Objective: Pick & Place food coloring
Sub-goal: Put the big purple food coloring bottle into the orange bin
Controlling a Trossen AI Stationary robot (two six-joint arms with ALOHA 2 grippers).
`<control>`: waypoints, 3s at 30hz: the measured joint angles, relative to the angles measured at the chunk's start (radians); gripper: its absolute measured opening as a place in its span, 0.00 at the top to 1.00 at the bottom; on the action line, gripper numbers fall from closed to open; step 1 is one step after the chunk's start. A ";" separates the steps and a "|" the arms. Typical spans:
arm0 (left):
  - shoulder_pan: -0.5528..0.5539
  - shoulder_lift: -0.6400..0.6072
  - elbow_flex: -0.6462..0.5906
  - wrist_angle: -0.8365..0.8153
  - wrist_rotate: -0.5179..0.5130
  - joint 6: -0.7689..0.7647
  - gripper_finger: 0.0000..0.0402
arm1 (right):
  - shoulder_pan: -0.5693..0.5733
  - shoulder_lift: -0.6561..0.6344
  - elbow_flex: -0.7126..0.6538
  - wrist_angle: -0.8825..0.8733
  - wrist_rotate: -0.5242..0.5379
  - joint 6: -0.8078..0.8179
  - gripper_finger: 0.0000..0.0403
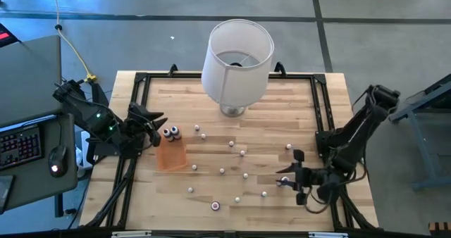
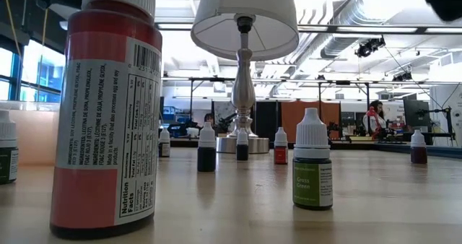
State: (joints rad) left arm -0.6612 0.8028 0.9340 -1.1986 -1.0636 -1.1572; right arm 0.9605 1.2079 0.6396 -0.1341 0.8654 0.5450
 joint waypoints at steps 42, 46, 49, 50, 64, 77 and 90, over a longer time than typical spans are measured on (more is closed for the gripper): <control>0.000 0.000 0.000 0.029 -0.032 0.007 0.70 | -0.091 0.002 -0.504 0.819 -0.062 -0.074 0.92; 0.000 0.000 0.000 0.023 -0.051 0.009 0.70 | -0.180 0.003 -0.501 0.968 -0.082 -0.200 0.92; 0.000 -0.001 0.000 0.022 -0.057 0.023 0.70 | -0.260 0.003 -0.459 1.052 -0.141 -0.350 0.92; 0.000 -0.001 0.000 0.022 -0.057 0.032 0.70 | -0.292 0.003 -0.434 1.064 -0.171 -0.410 0.92; 0.000 0.000 0.000 0.022 -0.079 0.068 0.70 | -0.762 0.372 0.268 0.861 -0.512 -0.758 0.92; 0.000 -0.002 0.000 0.014 -0.314 0.142 0.70 | -0.838 1.044 0.982 0.823 -0.724 -0.755 0.92; 0.000 -0.016 0.000 0.015 -0.299 0.166 0.70 | -0.860 1.490 1.658 0.603 -0.736 -0.755 0.92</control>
State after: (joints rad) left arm -0.6609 0.7870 0.9340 -1.1839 -1.3624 -0.9909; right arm 0.1000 2.6976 2.2973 0.4685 0.1293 -0.2098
